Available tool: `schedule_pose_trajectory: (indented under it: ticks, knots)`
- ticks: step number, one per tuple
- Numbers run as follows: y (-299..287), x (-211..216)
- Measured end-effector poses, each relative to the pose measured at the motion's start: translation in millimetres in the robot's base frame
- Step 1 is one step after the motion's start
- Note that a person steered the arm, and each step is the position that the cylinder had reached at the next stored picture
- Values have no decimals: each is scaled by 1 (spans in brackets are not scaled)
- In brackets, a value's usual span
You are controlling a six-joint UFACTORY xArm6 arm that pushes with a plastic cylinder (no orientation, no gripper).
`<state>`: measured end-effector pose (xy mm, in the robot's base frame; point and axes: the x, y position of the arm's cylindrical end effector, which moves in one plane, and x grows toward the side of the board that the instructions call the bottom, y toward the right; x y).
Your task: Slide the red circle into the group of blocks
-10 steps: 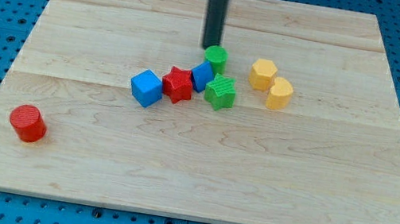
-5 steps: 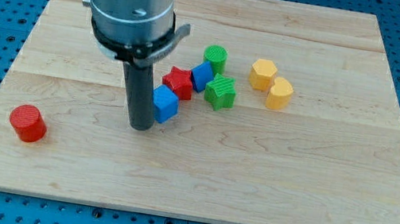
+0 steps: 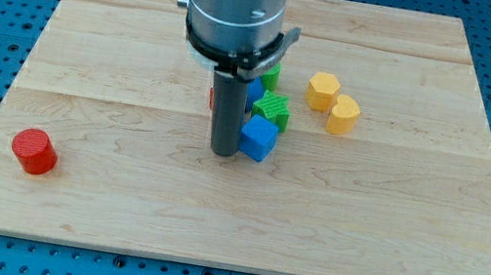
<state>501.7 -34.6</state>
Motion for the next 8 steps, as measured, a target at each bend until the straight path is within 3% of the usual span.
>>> schedule_pose_trajectory:
  ticks: [1, 2, 3, 4, 8]
  knots:
    - [-54, 73]
    - [-164, 97]
    - [-267, 81]
    - [-269, 57]
    - [-44, -1]
